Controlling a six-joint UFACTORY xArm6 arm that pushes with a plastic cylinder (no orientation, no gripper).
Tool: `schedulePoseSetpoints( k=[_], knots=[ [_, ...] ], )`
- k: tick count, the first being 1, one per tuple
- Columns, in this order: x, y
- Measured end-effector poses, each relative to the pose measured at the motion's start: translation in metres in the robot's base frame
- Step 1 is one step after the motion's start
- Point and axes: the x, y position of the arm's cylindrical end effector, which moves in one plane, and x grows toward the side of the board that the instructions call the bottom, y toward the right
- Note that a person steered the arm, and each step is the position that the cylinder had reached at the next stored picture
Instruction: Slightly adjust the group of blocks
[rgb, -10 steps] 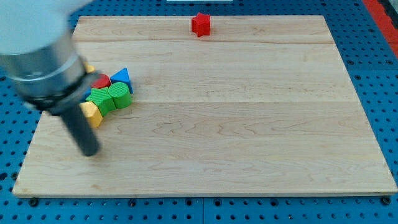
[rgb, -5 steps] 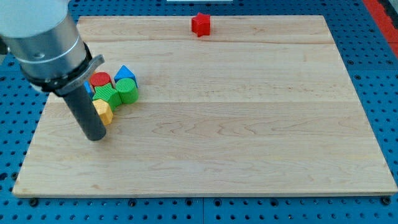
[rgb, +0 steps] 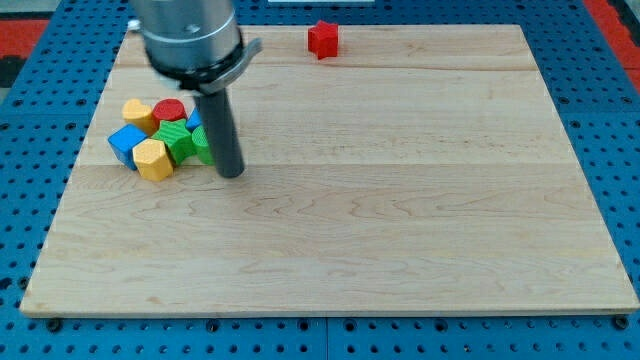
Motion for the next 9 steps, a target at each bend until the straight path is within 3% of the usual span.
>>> schedulePoseSetpoints(
  k=[2, 4, 5, 7, 9],
  knots=[
    [-0.032, -0.038],
    [-0.047, 0.012],
    [-0.084, 0.001],
    [-0.081, -0.054],
    [-0.081, -0.012]
  ],
)
